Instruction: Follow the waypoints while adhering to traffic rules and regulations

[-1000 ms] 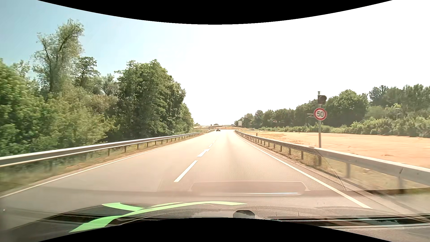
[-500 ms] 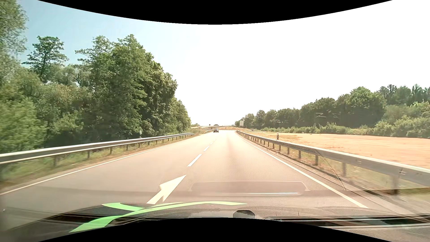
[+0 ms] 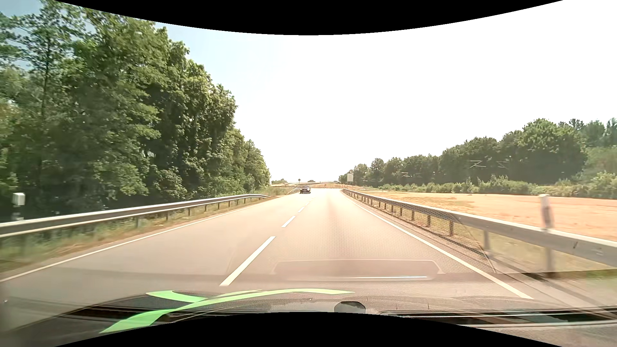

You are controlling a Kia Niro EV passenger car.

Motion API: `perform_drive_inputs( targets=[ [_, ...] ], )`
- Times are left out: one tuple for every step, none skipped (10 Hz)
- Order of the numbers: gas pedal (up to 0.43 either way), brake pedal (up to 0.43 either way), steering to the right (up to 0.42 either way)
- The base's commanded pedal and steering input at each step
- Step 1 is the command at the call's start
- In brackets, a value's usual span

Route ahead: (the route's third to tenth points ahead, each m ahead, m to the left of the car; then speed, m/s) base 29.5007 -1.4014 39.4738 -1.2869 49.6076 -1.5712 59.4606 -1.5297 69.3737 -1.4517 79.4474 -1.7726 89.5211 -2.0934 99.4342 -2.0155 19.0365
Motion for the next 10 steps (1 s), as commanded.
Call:
perform_drive_inputs(
  targets=[
    [0.079,0.0,0.001],
    [0.079,0.0,0.003],
    [0.079,0.0,0.004],
    [0.079,0.0,0.004],
    [0.079,0.0,0.004],
    [0.079,0.0,0.004],
    [0.047,0.0,0.004],
    [0.028,0.0,0.004],
    [0.028,0.0,0.004],
    [0.028,0.0,0.004]
  ],
)
